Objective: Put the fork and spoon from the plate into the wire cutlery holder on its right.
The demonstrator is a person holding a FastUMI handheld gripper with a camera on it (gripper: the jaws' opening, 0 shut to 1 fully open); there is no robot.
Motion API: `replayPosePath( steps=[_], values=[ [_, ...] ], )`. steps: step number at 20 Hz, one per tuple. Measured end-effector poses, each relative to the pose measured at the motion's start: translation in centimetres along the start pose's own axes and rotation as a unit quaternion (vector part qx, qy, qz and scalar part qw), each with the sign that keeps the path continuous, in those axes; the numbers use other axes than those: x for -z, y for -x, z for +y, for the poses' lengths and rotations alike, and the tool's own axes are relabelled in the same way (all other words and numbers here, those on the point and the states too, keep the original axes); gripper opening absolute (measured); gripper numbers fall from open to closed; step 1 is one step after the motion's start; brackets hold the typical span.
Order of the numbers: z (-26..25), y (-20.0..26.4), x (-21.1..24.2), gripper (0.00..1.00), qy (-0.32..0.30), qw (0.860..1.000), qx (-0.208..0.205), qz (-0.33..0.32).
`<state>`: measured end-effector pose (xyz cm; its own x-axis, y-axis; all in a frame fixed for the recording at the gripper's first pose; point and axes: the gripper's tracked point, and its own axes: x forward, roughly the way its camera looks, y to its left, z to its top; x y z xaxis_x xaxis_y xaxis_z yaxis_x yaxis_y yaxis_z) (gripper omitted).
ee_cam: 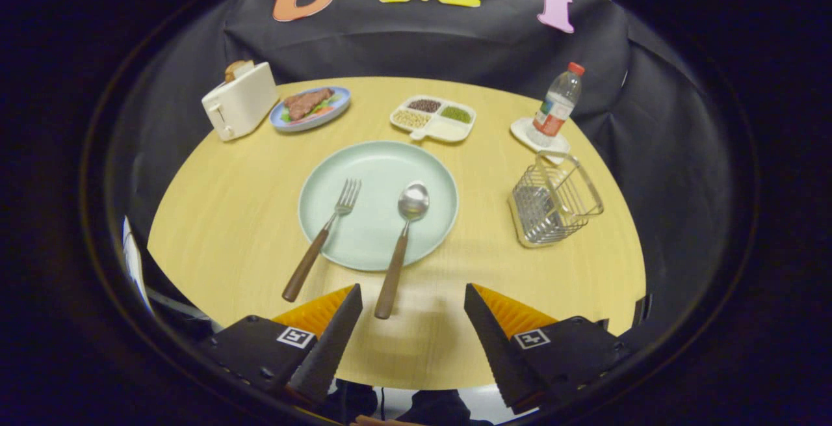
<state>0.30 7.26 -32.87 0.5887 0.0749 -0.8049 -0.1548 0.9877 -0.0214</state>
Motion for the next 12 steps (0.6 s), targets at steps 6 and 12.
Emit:
replayPosePath(
  steps=[6,12],
  values=[
    [0.9,-3.3,0.2,0.89,-0.017,0.997,-0.004,0.071],
    [1.1,-5.0,0.8,0.58,-0.038,0.992,0.013,0.123]
  ],
)
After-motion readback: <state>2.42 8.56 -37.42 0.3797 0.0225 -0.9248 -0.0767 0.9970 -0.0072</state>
